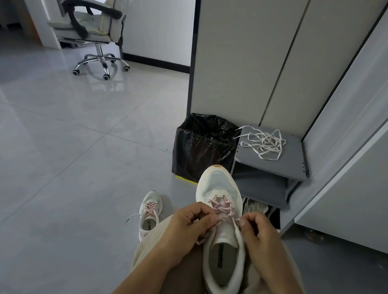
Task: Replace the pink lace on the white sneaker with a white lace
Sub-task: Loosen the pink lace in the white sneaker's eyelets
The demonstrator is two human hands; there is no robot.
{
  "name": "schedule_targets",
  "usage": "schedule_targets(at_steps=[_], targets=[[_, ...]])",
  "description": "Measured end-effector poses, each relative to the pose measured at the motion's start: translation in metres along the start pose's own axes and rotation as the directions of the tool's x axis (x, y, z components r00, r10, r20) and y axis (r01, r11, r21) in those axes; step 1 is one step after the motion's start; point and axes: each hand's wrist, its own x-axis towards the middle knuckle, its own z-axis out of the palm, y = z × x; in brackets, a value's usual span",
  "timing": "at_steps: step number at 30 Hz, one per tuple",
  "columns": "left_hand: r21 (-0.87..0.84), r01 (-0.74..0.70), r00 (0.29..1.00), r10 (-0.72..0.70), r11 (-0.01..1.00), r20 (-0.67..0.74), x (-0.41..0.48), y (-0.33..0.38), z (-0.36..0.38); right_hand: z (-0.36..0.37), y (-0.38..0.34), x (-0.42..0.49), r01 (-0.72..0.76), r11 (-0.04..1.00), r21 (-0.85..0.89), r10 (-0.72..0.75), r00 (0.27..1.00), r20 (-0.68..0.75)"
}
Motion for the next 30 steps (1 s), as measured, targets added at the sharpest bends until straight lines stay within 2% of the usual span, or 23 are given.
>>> schedule_targets(at_steps=[5,8,10,12,13,15,16,17,19,22,24,27,30], targets=[[-0.056,0.019,1.0,-0.019,0.998,0.002,-0.001,-0.002,-0.001,-0.003,-0.006,0.005,-0.043,0.972,0.232,0.064,0.994,-0.083],[-0.11,0.03,1.0,-0.029,0.993,0.006,-0.001,-0.002,-0.002,-0.008,-0.008,0.007,-0.053,0.897,0.438,0.119,0.985,-0.126],[-0.142,0.03,1.0,-0.029,0.989,0.007,-0.001,-0.002,-0.002,-0.012,-0.008,0.003,-0.04,0.832,0.553,0.091,0.994,-0.064],[-0.157,0.033,0.999,-0.032,0.987,0.004,0.0,-0.002,-0.002,-0.016,-0.006,-0.005,-0.043,0.856,0.515,0.02,0.999,0.049],[-0.16,0.034,0.999,-0.033,0.987,0.003,0.0,-0.003,-0.002,-0.016,-0.003,-0.008,-0.057,0.899,0.433,0.007,0.993,0.115],[-0.161,0.031,0.999,-0.032,0.986,0.0,0.001,-0.005,-0.002,-0.015,-0.004,-0.014,0.019,0.999,0.047,-0.028,0.977,0.213],[-0.162,0.025,1.0,-0.025,0.986,0.001,0.001,-0.006,-0.002,-0.013,-0.007,-0.016,0.098,0.987,-0.127,-0.07,0.975,0.211],[-0.171,0.016,1.0,-0.015,0.985,0.007,0.001,-0.007,-0.002,-0.011,-0.006,-0.016,0.14,0.976,-0.167,-0.112,0.98,0.165],[-0.209,0.004,1.0,0.002,0.978,0.026,0.001,-0.007,-0.003,-0.008,-0.005,-0.014,0.144,0.988,-0.06,-0.139,0.987,0.08],[-0.274,-0.003,0.998,0.019,0.962,0.057,0.0,-0.008,-0.009,-0.007,0.001,-0.011,0.072,0.983,0.172,-0.08,0.996,0.039],[-0.343,-0.014,0.998,0.036,0.939,0.059,0.0,-0.01,-0.015,-0.006,0.002,-0.009,0.044,0.964,0.262,-0.046,0.999,0.002],[-0.534,-0.038,0.999,0.05,0.845,0.009,-0.002,-0.016,-0.026,-0.004,0.002,-0.008,0.05,0.954,0.297,-0.042,0.999,-0.034],[-0.584,-0.051,0.998,0.058,0.81,-0.007,-0.002,-0.015,-0.028,0.0,0.004,-0.008,0.041,0.969,0.245,-0.035,0.999,-0.03]])
